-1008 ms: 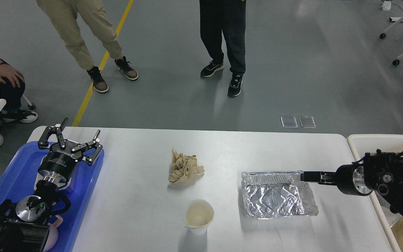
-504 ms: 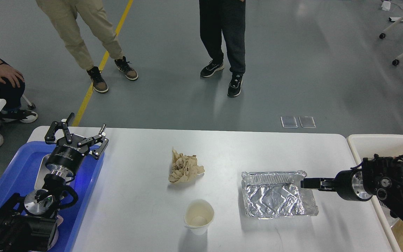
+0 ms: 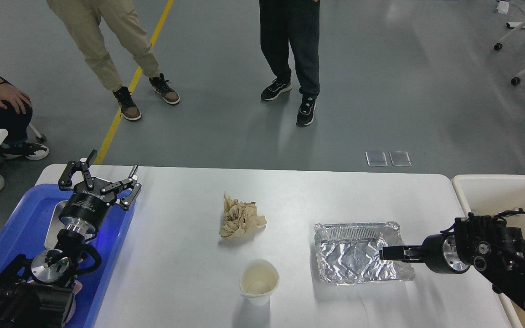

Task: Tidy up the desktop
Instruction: 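Reach the right gripper to the edge of the foil tray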

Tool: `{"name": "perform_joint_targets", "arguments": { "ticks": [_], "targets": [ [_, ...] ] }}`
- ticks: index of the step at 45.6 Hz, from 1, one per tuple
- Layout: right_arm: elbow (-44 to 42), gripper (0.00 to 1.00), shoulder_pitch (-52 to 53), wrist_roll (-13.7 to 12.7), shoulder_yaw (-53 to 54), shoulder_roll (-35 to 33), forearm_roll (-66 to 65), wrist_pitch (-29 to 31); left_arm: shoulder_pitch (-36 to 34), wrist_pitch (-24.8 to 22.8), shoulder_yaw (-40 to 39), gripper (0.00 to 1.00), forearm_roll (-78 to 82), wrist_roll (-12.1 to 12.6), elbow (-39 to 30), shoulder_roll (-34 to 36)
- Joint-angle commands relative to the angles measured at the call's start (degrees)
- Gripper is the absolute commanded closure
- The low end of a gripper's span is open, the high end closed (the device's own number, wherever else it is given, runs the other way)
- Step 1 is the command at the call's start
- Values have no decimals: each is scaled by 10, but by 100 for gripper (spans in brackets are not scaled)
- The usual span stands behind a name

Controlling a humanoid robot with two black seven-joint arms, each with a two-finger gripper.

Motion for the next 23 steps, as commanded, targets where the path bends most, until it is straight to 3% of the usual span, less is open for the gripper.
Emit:
{"name": "perform_joint_targets", "arguments": {
  "ticks": [1, 23],
  "targets": [
    [-12, 0, 1, 0, 1, 8, -1, -1, 2, -2, 0, 3, 0, -1, 0, 1],
    [-26, 3, 3, 1, -1, 11, -4, -3, 3, -3, 0, 3, 0, -4, 0, 1]
  ]
}}
